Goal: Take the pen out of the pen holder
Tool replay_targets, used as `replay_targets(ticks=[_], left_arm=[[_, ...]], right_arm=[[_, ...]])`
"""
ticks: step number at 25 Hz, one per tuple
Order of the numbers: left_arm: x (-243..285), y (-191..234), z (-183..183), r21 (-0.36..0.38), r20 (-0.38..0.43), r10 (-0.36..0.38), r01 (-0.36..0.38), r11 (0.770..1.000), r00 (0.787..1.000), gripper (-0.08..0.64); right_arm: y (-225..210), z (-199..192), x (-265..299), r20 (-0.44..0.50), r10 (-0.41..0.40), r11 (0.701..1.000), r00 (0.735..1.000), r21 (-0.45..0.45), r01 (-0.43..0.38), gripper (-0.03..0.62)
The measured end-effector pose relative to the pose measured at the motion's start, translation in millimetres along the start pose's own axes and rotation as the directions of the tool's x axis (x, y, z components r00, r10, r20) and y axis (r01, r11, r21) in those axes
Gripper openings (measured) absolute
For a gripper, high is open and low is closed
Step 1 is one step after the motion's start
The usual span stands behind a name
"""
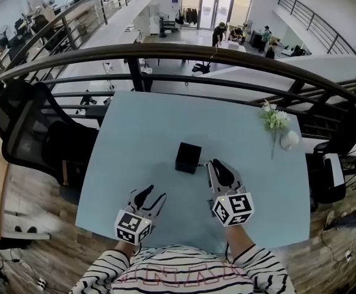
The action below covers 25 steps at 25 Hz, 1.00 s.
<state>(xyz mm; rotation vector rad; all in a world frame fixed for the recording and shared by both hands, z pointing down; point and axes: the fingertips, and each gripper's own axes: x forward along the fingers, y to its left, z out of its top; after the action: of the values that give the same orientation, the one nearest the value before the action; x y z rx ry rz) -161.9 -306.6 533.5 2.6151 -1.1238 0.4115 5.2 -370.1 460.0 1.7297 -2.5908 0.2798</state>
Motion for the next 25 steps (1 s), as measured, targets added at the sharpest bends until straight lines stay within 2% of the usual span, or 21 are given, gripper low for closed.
replay_targets(ticks=[15, 25], left_arm=[[21, -69, 4, 0.021, 0.019, 0.004, -0.004, 1.0, 1.0, 0.173], [22, -104, -4, 0.023, 0.028, 0.053, -0.054, 0.998, 0.998, 0.173]], right_arm=[[-28, -24, -76, -0.049, 0.018, 1.0, 0.999, 0.026, -0.017, 0.067], [-42, -44, -116, -0.078, 0.038, 0.999, 0.996, 0.032, -0.035, 0.067]])
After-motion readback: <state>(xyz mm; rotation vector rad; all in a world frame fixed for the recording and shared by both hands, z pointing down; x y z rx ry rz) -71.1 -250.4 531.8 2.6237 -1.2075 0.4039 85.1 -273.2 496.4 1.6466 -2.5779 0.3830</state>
